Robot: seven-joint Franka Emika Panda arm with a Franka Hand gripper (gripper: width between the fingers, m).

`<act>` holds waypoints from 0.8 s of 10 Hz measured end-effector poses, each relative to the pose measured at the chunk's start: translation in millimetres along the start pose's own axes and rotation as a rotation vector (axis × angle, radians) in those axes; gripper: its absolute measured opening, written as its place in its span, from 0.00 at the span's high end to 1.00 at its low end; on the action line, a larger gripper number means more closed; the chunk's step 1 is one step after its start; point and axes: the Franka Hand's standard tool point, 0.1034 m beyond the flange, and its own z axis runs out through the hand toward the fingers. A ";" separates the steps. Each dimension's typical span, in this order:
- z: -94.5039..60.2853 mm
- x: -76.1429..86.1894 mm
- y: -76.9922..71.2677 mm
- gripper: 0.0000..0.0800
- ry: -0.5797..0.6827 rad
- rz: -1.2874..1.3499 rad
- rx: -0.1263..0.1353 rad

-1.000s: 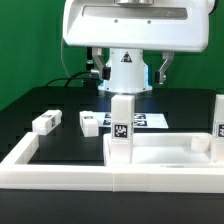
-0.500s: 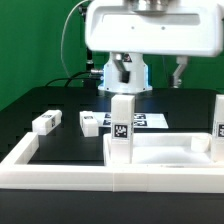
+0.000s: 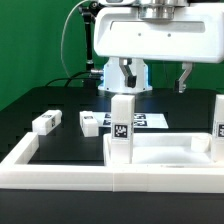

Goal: Assemble desk

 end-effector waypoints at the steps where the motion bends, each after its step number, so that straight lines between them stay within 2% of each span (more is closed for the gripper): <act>1: 0.3 -0.3 -0.1 0.19 0.001 0.006 0.000; 2: 4.7 -9.8 -0.3 0.19 0.020 0.082 0.008; 3: 13.5 -30.0 -0.2 0.19 0.033 0.163 0.015; 4: 22.3 -42.9 1.1 0.19 0.035 0.173 0.012; 8: 22.2 -43.7 -3.0 0.19 0.019 0.329 0.032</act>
Offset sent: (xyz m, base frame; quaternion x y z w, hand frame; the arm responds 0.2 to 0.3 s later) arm -0.0438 0.0102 -0.0357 0.0041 0.0665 0.1376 0.9882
